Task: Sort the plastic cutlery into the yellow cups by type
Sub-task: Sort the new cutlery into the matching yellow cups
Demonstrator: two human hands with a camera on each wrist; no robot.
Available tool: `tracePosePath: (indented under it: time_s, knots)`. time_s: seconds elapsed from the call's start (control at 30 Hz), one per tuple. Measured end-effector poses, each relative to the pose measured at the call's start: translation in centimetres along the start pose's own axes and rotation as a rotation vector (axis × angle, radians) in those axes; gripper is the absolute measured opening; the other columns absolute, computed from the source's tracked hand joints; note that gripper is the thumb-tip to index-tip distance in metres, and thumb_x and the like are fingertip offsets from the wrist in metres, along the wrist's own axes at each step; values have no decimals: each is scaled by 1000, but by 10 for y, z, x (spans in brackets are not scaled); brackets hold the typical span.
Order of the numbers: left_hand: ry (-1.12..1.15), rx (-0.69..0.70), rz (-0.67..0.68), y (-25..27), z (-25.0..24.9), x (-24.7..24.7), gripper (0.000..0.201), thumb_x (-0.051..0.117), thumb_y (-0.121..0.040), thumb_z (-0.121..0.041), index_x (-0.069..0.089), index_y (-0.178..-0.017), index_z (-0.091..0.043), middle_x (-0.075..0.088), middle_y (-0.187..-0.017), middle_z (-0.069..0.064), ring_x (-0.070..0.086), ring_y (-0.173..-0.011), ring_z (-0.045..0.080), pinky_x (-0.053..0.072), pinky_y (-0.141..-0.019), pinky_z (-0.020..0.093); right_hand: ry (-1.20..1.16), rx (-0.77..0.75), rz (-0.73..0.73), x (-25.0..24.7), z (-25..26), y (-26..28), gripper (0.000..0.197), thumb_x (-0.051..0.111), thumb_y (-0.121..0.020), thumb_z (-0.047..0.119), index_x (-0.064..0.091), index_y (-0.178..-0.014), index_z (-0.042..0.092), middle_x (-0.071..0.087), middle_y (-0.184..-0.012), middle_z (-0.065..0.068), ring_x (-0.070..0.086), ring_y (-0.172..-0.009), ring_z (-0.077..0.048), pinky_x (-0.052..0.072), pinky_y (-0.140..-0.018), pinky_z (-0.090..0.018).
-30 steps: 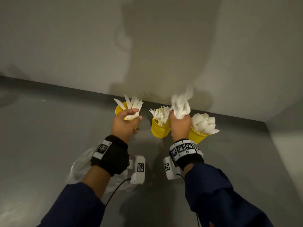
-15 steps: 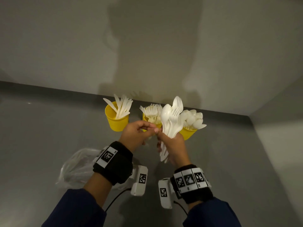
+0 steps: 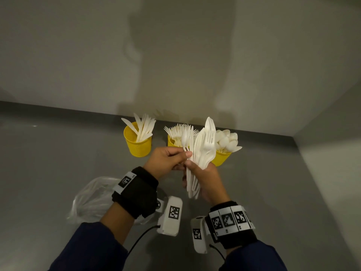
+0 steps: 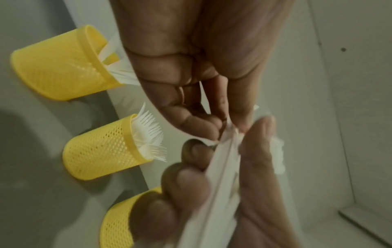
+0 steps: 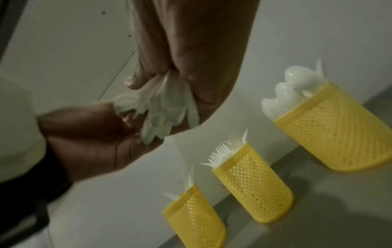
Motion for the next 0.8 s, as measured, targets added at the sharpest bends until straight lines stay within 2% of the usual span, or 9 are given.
tracePosePath:
  time_s: [0.13,0.23,0.3,0.4,0.43,0.53,0.63,0.73,0.8]
  knots:
    - [7,-46,48,-1,-1,-2,18,57,-87,-11,64,-71,-7,55,-52,-6,56,-48,0,52,-55,12,-37,34,-26,-3,-1,0,40,67,-80,28,59,-117,13,70,-78,-4,66,-61,-16,52,-49,-28]
    - [17,-76,71,-2,0,-3,17,54,-88,-12,66,-76,-9,59,-63,1,60,-55,3,54,-59,13,-35,35,-11,-3,-4,-3,35,70,-78,30,63,-111,21,71,-85,-9,67,-64,-18,53,-53,-31]
    - [46,-91,71,-3,2,-5,16,54,-88,-12,67,-80,-11,62,-60,-2,61,-56,4,54,-61,14,-23,38,-16,-4,-6,-5,34,68,-76,31,64,-109,25,71,-88,-9,67,-69,-19,54,-55,-33]
    - [12,-74,40,0,2,-9,14,57,-86,-10,67,-76,-10,62,-54,-7,61,-53,3,54,-60,14,0,40,-27,-5,-9,-7,41,69,-74,32,62,-113,20,71,-92,-12,68,-78,-24,56,-65,-40]
    - [2,-61,13,1,1,-11,14,59,-85,-8,66,-72,-9,63,-50,-7,61,-51,3,54,-58,14,11,39,-26,-5,-9,-7,38,69,-76,30,62,-111,19,71,-90,-12,68,-77,-25,55,-65,-40]
    - [-32,-11,-117,2,0,-17,13,66,-79,-4,66,-67,-10,65,-48,-6,63,-48,4,55,-55,14,-6,38,6,0,-10,-8,16,62,-86,14,64,-102,17,72,-80,-8,68,-69,-24,55,-54,-32]
    - [-53,14,-217,0,-2,-24,9,70,-75,-5,68,-67,-10,65,-54,-2,63,-47,4,55,-55,15,-12,9,39,7,-7,-9,24,55,-88,1,63,-102,18,75,-84,0,72,-77,-15,57,-59,-26]
    - [-40,-3,-242,-3,-6,-31,3,69,-76,-5,68,-73,-6,65,-59,2,63,-49,5,55,-55,14,4,46,11,11,-11,-13,23,56,-88,4,63,-101,21,76,-85,-2,72,-77,-20,60,-65,-38]
    - [-4,0,-292,-5,-12,-41,3,68,-77,-5,68,-75,-5,64,-60,4,64,-51,8,54,-54,14,13,81,-69,9,-15,-17,16,58,-88,9,64,-103,13,74,-86,-9,71,-77,-28,59,-68,-46]
Point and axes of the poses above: each hand's wrist, its own y-axis away from the middle knuckle, its own x-axis out of the palm, z = x × y, the point moved 2 cm from there along -y, towards the middle knuckle
